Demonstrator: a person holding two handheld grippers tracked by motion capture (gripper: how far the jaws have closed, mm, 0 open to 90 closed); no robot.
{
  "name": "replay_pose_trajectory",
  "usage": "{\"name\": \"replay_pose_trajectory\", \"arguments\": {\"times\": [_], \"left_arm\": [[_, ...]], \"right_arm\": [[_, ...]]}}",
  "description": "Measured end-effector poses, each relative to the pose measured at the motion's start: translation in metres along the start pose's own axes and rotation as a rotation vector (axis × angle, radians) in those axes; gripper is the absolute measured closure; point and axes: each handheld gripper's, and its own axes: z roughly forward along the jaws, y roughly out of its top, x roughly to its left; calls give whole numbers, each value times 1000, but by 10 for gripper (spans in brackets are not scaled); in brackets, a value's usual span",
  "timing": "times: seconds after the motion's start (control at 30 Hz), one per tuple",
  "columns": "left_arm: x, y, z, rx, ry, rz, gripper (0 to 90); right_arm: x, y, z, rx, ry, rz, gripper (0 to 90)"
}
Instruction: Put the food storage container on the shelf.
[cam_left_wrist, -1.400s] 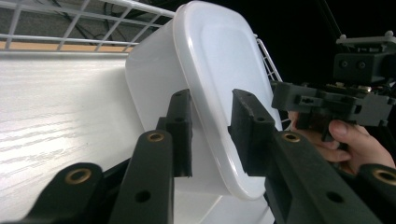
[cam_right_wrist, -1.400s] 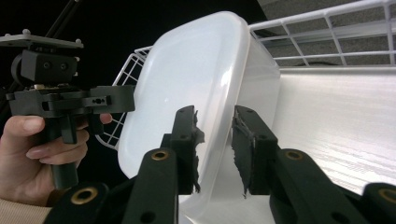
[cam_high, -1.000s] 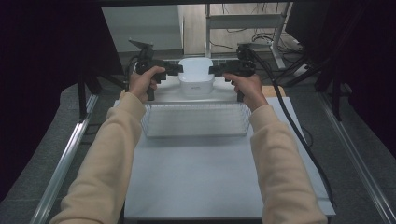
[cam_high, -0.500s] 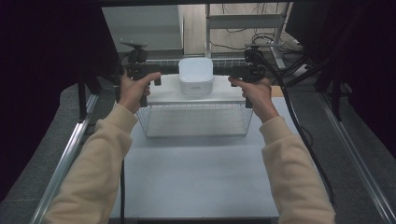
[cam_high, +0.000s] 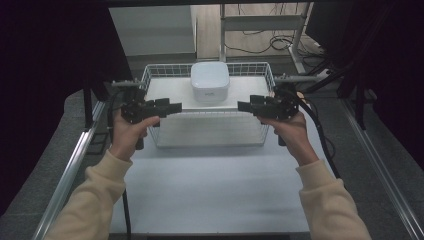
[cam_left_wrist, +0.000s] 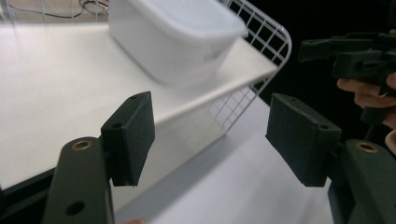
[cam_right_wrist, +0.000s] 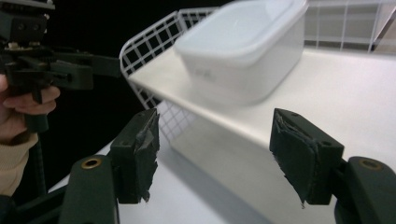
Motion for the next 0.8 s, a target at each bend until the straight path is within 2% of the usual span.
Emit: {"name": "replay_pose_trajectory", "arguments": {"times": [0.17,0.27,0.33,0.37,0.4,0.53,0.6,0.63,0.7,0.77,0.8], "left_arm": [[-8,-32,-5,25,36,58,314],[-12,-51,-8,34,49,81,311],[-13,-62,-10,34,54,79,310],[-14,-73,-10,38,61,78,309],[-14,-73,-10,38,61,78,308],[-13,-104,-7,62,66,62,308],[-12,-117,-4,93,68,66,306],[-10,-125,-3,109,77,67,305],[-8,-136,-2,127,84,64,305],[-4,-147,-2,130,95,42,304],[-3,-151,-1,141,97,45,306]], "right_arm": [[9,-32,-10,12,7,-53,326],[14,-52,-15,13,21,-61,326],[17,-62,-16,13,15,-77,321],[20,-74,-16,17,2,-97,307],[20,-74,-16,17,2,-97,307],[24,-98,-18,31,-44,-132,277],[24,-111,-19,31,-48,-131,274],[23,-125,-20,43,-51,-121,274],[23,-130,-20,44,-50,-113,273],[21,-144,-19,65,-49,-104,273],[20,-155,-16,86,-57,-105,274]]}}
